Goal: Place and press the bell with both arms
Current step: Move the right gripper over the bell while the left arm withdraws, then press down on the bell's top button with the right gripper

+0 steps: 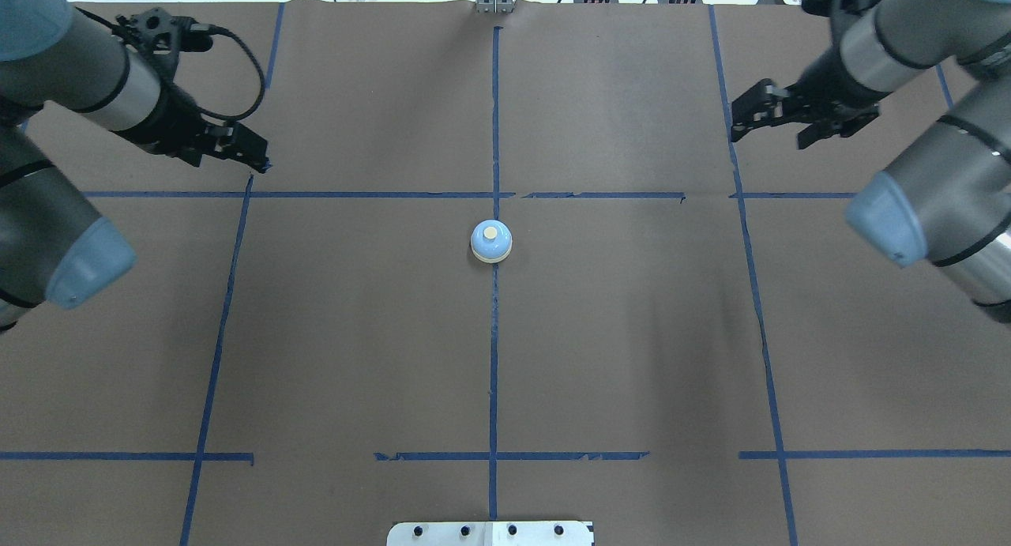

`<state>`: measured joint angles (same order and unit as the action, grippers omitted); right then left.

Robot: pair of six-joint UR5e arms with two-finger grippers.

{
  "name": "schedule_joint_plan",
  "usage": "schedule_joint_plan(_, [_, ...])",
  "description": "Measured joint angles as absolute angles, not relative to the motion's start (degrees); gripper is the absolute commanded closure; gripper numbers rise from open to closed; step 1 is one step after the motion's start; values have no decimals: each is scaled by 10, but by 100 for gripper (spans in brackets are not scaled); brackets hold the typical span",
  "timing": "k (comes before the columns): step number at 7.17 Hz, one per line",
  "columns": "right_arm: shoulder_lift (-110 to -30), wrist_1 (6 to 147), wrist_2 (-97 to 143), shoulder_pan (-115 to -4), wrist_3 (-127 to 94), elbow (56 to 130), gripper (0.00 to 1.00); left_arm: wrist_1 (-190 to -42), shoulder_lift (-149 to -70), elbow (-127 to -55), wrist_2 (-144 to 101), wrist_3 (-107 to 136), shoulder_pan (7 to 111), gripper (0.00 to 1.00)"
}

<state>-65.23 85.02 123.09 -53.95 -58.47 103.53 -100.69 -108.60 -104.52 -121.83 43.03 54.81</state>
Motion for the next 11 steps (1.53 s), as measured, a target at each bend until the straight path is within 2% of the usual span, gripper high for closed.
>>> schedule_joint_plan(1, [-611, 852, 1187, -483, -684, 1032, 62, -1008, -1048, -1053, -1219, 373, 570, 1])
schedule_joint_plan(2, [-577, 853, 1154, -437, -762, 1026, 73, -1009, -1015, -1056, -1220, 321, 590, 0])
schedule_joint_plan(3, [-543, 854, 1127, -404, -816, 1006, 99, -1011, -993, -1059, -1220, 290, 603, 0])
schedule_joint_plan(5, [-456, 852, 1085, -361, -855, 902, 100, -1012, -966, -1072, -1219, 272, 612, 0])
schedule_joint_plan(7, [-406, 850, 1076, -341, -859, 826, 100, -1012, -957, -1080, -1219, 271, 613, 0])
schedule_joint_plan(11, [-386, 849, 1075, -322, -868, 782, 100, -1012, -944, -1097, -1218, 276, 613, 0])
